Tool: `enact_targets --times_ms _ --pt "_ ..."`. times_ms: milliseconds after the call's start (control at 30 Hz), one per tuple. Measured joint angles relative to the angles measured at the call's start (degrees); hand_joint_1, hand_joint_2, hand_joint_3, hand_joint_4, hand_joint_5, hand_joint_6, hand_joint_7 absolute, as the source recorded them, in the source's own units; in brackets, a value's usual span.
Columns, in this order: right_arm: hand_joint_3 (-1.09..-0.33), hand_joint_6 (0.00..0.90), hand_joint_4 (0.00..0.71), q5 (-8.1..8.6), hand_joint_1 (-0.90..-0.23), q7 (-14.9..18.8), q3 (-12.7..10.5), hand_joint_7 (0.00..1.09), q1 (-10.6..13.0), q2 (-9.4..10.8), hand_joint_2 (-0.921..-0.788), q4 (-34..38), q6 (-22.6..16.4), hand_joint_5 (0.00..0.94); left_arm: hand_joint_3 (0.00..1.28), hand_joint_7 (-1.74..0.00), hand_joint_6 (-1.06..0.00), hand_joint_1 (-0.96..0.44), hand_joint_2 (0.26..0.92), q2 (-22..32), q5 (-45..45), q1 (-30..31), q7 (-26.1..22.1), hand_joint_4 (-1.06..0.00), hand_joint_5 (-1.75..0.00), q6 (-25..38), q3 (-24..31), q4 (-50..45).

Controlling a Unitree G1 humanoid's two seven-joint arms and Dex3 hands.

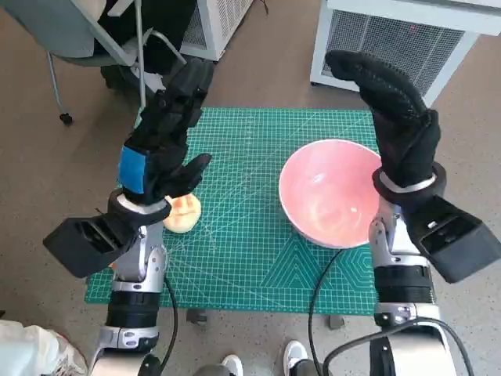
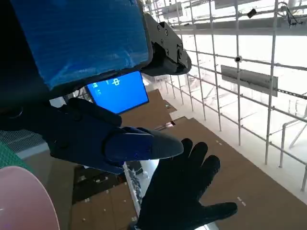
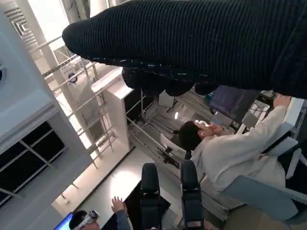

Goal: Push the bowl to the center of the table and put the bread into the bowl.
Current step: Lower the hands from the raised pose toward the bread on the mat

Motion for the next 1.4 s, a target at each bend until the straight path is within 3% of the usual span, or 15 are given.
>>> enact_targets --times_ms 267,433,533,733,900,1133,1400 --pt "-0.851 -0.001 0.213 1.5 -0.574 0.95 -1.6 0.58 0.04 -0.99 -0.921 0.88 -0.59 0.001 0.29 0.0 -0.39 -0.61 0.921 -0.01 0.02 0.0 0.04 -0.23 -0.01 -0.49 0.08 0.12" --pt "-0.888 -0.001 0.199 1.42 -0.537 0.61 -3.75 0.56 0.21 -2.5 -0.921 3.65 -1.72 0.0 0.28 -0.01 -0.39 -0.61 0.921 0.0 0.0 0.0 0.04 -0.23 -0.01 -0.82 0.26 0.17" --pt "-0.886 -0.001 0.202 0.3 -0.516 -2.06 -5.8 0.58 0.31 -3.81 -0.921 7.64 -3.29 0.003 0.27 -0.01 -0.4 -0.6 0.921 -0.01 -0.03 0.0 0.05 -0.23 0.0 -0.91 0.38 0.2" --pt "-0.871 -0.001 0.216 -3.75 -0.522 -10.06 -8.99 0.59 0.59 -6.96 -0.921 18.07 -4.23 0.011 0.26 -0.01 -0.4 -0.59 0.921 -0.02 -0.03 0.0 0.33 -0.23 0.0 -1.03 0.59 0.3" --pt "-0.872 -0.001 0.22 -5.42 -0.511 -14.77 -10.48 0.59 0.98 -8.63 -0.921 24.54 -3.45 0.012 0.25 -0.01 -0.4 -0.59 0.921 -0.06 -0.05 0.0 0.6 -0.23 0.0 -1.06 0.67 0.3" --pt "-0.901 -0.001 0.212 -6.84 -0.485 -19.72 -11.04 0.56 1.45 -9.33 -0.921 29.81 -1.57 0.006 0.24 -0.01 -0.4 -0.6 0.921 -0.31 -0.15 0.0 0.61 -0.23 0.0 -1.04 0.61 0.29" --pt "-0.919 -0.001 0.174 -6.59 -0.494 -20.16 -12.16 0.54 2.18 -8.48 -0.921 33.34 1.54 0.0 0.23 -0.01 -0.41 -0.6 0.921 -0.32 -0.33 0.16 0.92 -0.23 0.0 -0.74 0.64 -0.13"
